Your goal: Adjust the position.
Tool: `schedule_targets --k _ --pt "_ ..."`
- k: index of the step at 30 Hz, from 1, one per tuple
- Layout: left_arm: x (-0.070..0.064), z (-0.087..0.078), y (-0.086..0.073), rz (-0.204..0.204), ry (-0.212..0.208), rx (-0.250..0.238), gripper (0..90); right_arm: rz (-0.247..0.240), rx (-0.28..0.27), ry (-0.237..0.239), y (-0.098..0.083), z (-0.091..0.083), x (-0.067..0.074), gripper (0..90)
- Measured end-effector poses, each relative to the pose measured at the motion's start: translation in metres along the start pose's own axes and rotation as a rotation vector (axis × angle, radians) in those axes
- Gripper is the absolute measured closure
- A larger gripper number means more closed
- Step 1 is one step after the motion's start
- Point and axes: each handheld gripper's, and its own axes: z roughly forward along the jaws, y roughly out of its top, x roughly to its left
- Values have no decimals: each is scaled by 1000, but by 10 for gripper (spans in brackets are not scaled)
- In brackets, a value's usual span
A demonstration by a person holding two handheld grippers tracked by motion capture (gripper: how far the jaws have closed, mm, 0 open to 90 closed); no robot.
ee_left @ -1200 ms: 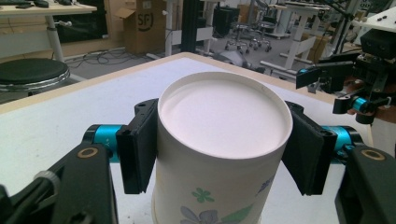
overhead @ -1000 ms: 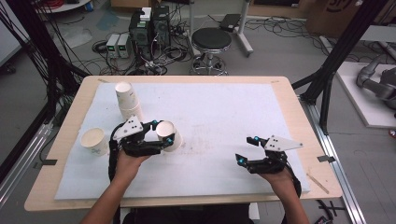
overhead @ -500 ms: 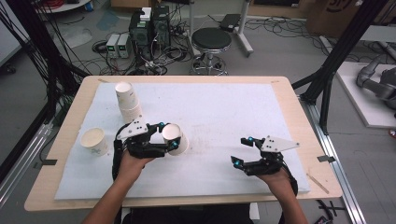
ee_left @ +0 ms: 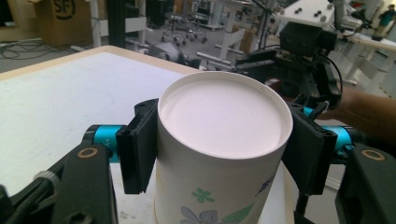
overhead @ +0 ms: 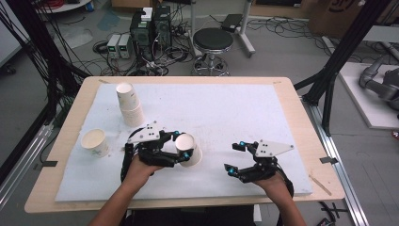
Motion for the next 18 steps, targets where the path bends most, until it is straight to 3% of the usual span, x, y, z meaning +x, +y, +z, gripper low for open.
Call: schedule_targets --k 18 --pt "-17 26 2 20 -116 44 345 -39 19 141 10 29 17 203"
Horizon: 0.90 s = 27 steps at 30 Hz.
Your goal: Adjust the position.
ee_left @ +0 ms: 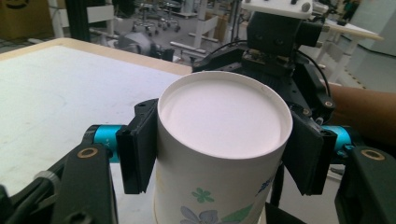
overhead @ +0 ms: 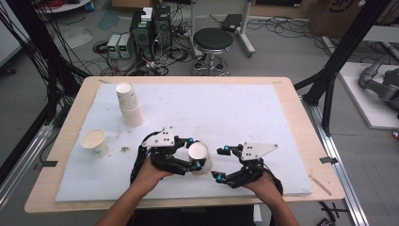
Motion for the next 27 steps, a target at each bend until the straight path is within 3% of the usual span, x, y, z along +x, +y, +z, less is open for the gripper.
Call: schedule_targets --k 12,21,27 --pt "-4 11 0 7 -53 -4 346 1 23 70 1 13 5 203" --pt "-7 17 -1 7 -82 -24 347 12 28 79 0 18 5 208" --pt "-7 16 -1 11 -77 -32 348 18 27 79 -1 17 4 249"
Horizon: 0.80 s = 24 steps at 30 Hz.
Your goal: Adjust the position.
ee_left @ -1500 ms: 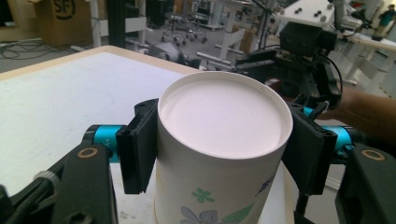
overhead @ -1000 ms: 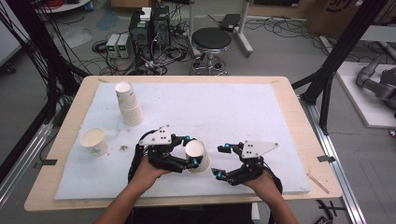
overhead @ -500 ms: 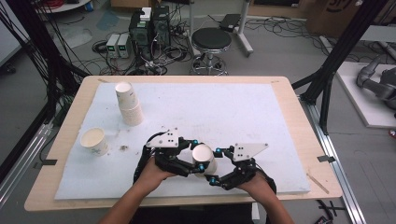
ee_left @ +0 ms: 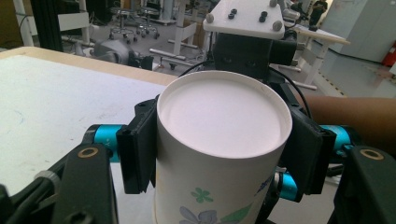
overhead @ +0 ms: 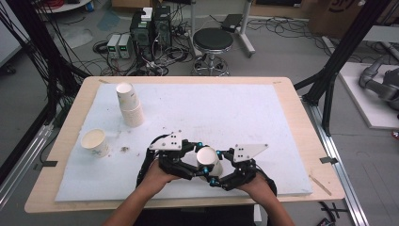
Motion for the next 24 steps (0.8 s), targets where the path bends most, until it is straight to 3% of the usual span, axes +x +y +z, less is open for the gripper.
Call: schedule_targets --k 6,13,20,24 --pt "0 1 -1 12 4 5 339 -9 9 -2 1 -1 0 263" --pt "0 -2 -1 20 45 3 213 -10 17 -1 1 -2 0 299" --pt "3 -15 2 18 70 -13 209 -22 32 -5 1 -2 -1 303" --pt "4 -21 4 29 79 5 209 -31 39 -15 2 -3 -2 305"
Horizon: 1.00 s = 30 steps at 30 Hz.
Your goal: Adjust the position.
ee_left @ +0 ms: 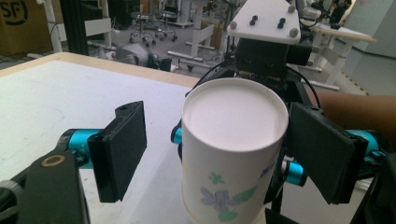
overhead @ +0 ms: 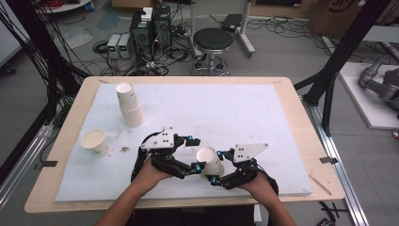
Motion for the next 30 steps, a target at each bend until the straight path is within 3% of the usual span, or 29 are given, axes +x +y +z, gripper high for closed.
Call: schedule_targets --k 6,10,15,24,30 --pt "1 -9 4 8 0 28 209 -15 24 -11 3 -4 -2 316" --pt "1 -12 8 20 -22 53 208 -27 58 -23 5 -6 -5 322" --pt "2 -11 12 31 -34 118 202 -62 139 -29 13 -5 -7 322" --pt "3 -9 14 40 -43 186 200 -147 293 -30 31 0 -7 319" --pt "5 -7 16 47 -44 242 197 -187 360 -21 41 4 -6 319"
